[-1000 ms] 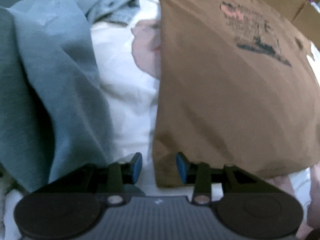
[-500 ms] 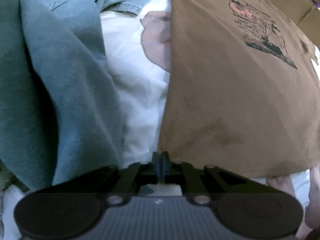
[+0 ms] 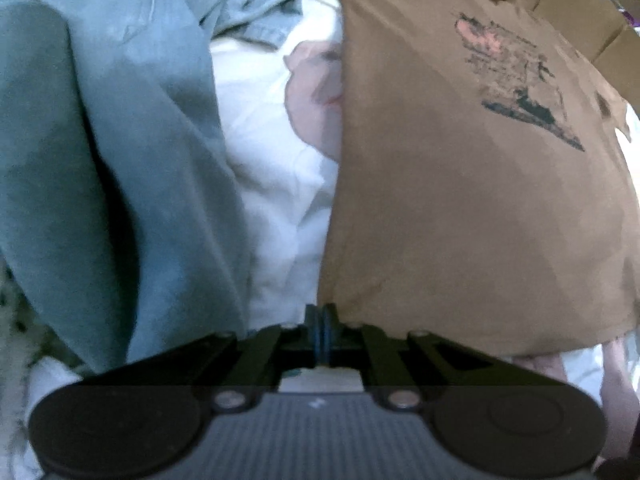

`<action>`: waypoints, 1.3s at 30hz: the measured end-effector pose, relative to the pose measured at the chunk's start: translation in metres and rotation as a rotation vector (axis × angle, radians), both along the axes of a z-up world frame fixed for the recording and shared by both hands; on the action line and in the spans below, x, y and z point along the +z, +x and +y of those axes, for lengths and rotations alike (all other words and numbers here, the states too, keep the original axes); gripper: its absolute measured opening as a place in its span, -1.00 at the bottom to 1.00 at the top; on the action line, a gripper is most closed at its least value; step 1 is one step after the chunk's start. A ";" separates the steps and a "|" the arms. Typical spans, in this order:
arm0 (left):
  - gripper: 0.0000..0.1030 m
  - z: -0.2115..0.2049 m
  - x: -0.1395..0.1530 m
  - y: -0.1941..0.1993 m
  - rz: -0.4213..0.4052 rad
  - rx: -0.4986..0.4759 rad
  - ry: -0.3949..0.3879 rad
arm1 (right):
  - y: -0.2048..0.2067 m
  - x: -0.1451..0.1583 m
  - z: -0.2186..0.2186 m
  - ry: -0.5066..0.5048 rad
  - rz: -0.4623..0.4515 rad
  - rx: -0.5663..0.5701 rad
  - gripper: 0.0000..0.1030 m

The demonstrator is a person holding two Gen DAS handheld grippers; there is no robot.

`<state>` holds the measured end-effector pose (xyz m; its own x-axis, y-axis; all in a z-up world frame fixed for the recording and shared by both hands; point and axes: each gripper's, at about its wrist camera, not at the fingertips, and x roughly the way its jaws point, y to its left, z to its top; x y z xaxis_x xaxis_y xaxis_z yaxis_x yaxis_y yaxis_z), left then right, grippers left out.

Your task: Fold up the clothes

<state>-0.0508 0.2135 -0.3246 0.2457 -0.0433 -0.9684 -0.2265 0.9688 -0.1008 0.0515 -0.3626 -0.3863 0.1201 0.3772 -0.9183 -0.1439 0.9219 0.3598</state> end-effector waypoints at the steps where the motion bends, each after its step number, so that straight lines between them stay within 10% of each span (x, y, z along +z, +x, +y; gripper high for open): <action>1: -0.97 0.001 0.005 -0.002 -0.005 0.005 -0.007 | 0.001 0.007 -0.002 0.003 -0.005 0.008 -0.95; 7: -0.97 0.006 0.003 -0.003 -0.016 0.021 -0.017 | -0.008 0.034 -0.004 -0.001 -0.016 0.032 -0.95; 20: -0.90 0.001 -0.047 0.020 0.096 0.005 0.047 | -0.011 -0.015 0.007 -0.085 0.021 -0.034 -0.85; 28: -0.75 -0.005 -0.019 0.031 0.139 0.000 0.044 | -0.008 0.017 -0.010 -0.135 -0.029 -0.085 -0.58; 33: -0.29 -0.011 0.018 0.036 0.098 -0.003 0.063 | -0.003 0.057 -0.028 -0.163 -0.105 -0.135 -0.08; 36: 0.49 -0.019 0.036 0.037 0.089 -0.014 0.066 | -0.001 0.079 -0.038 -0.162 -0.143 -0.164 0.09; 39: 0.57 -0.026 0.051 0.036 0.048 -0.041 0.086 | -0.002 0.102 -0.042 -0.181 -0.203 -0.179 0.52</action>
